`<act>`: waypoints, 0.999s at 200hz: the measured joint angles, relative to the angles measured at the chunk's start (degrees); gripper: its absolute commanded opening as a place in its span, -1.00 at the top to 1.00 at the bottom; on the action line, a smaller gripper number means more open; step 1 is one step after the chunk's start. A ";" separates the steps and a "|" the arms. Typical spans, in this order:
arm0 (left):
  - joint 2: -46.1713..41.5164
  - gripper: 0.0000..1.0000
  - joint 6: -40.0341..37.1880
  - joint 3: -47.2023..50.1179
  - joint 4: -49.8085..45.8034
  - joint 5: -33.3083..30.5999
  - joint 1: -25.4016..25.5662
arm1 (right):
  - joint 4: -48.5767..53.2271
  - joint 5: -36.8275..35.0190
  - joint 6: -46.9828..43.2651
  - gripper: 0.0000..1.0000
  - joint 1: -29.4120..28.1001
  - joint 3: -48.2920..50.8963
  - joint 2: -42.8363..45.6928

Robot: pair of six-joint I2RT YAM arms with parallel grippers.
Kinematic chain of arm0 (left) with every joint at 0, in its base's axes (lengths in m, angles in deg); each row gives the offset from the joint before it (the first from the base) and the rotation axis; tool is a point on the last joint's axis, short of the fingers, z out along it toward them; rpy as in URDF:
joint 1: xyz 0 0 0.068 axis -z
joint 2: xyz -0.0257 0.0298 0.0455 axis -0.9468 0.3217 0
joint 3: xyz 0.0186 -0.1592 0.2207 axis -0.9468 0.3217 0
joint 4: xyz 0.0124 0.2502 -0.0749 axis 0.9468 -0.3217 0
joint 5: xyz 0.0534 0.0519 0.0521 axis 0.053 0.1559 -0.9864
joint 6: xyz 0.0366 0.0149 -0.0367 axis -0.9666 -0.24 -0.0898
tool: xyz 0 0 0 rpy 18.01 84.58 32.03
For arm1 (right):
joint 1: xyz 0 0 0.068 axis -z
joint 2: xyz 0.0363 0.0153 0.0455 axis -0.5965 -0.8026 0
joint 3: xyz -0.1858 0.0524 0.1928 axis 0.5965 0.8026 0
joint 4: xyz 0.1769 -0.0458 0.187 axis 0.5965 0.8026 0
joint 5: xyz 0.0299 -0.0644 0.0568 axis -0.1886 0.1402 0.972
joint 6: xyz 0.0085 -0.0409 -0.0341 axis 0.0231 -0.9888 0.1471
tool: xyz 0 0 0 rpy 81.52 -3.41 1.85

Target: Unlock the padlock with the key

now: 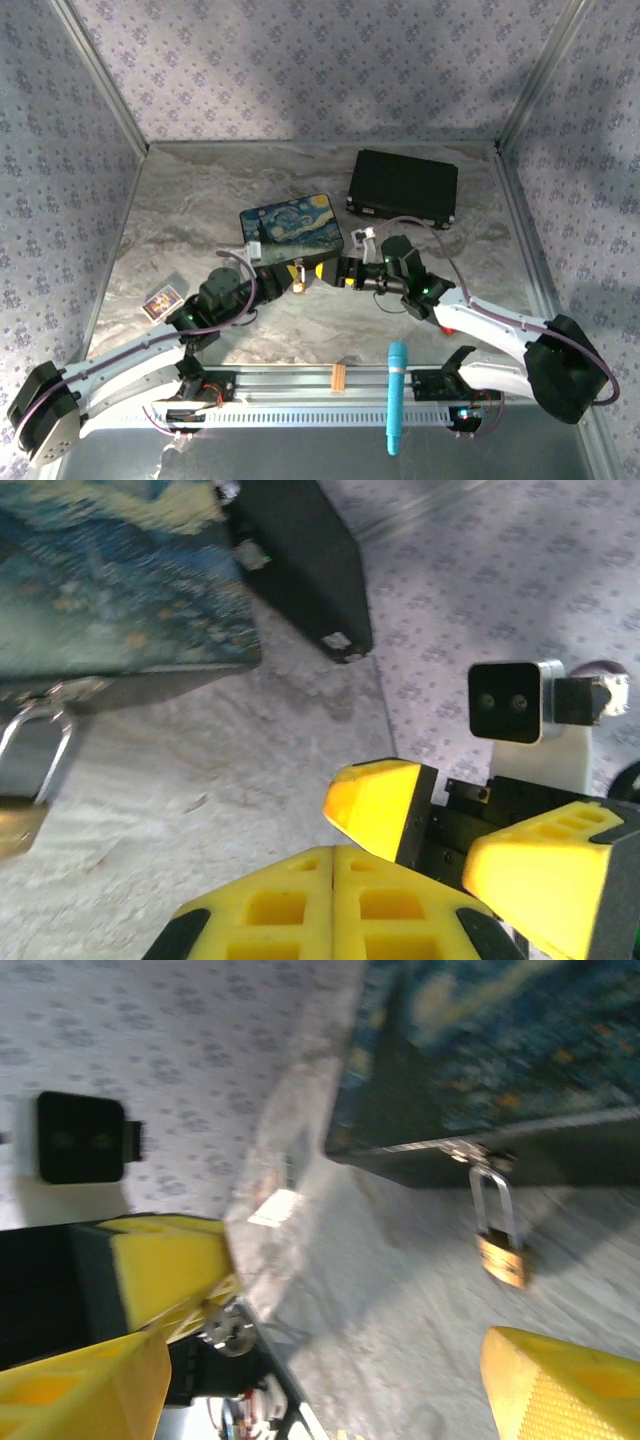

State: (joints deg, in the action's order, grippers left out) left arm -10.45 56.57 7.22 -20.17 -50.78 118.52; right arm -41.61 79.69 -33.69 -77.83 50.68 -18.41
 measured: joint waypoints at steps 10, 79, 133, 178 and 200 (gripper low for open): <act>0.33 1.00 -1.73 -0.35 1.14 2.86 -0.90 | -2.19 2.62 -0.26 -0.45 0.48 0.00 0.37; 1.88 1.00 -5.66 -2.58 7.54 10.58 -1.07 | -15.32 8.76 2.60 -0.04 -1.03 1.25 -0.68; 3.39 1.00 -5.14 -4.07 11.43 10.84 -1.07 | -20.94 8.87 4.37 0.14 -4.52 1.25 -2.05; 4.83 1.00 -3.76 -4.48 14.97 11.04 -1.07 | -24.59 7.26 5.57 0.35 -4.70 1.95 -2.10; 4.85 1.00 -3.41 -4.48 15.58 11.02 -1.05 | -25.81 5.51 5.64 0.43 -4.70 3.52 -2.10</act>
State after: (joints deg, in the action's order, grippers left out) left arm -5.60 53.16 2.74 -4.59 -39.76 117.47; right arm -67.43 85.20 -28.05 -82.53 54.20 -20.51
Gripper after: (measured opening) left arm 0.048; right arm 0.305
